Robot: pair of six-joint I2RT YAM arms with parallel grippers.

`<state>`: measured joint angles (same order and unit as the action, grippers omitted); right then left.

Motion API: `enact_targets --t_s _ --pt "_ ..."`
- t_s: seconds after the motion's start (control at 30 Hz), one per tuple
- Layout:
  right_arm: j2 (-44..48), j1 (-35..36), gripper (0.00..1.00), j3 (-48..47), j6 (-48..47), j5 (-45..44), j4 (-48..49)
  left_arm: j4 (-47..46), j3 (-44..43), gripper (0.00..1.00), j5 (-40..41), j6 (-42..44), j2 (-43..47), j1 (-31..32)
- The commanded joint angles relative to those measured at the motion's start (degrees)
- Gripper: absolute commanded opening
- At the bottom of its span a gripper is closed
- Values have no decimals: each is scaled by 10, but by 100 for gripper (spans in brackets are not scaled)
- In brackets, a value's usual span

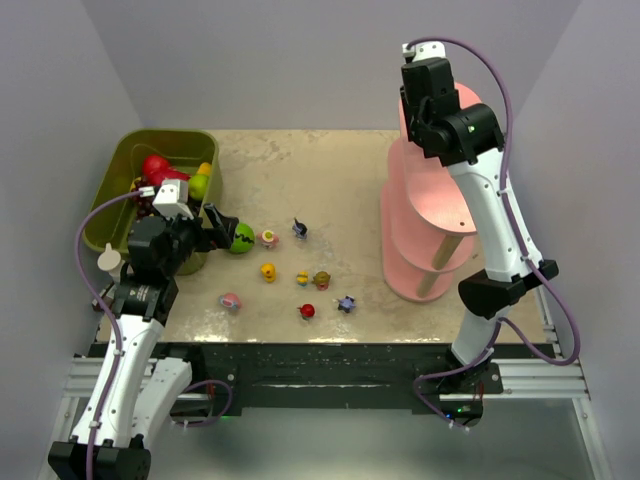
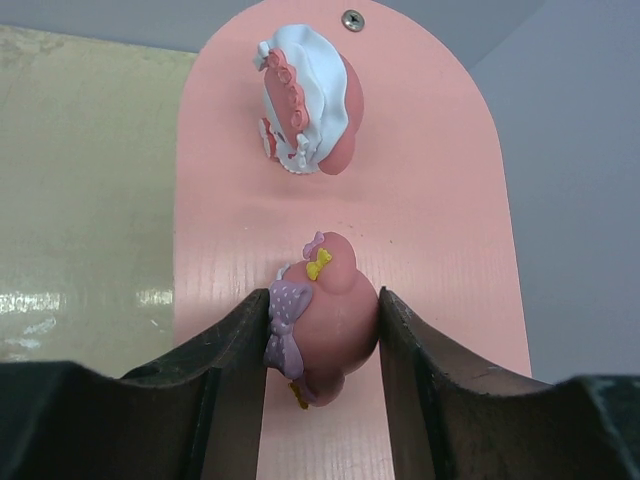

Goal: Place and organize the plastic toys onto the shelf

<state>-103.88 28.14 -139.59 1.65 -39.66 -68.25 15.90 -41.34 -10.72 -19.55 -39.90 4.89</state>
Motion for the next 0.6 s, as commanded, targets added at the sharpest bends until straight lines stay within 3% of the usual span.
enact_targets --t_s 0.0,0.23,0.3,0.57 --pt "-5 -2 25 -8 -37 28 12 -16 0 99 0 -7 0 -3" --pt "0 -2 33 5 -47 24 22 -15 0 100 1 -7 1 -3" --pt "3 -1 44 10 -46 5 27 -15 0 100 1 -7 2 -3" --pt "18 -2 63 25 -48 -5 51 -17 -1 100 0 -8 -2 -3"
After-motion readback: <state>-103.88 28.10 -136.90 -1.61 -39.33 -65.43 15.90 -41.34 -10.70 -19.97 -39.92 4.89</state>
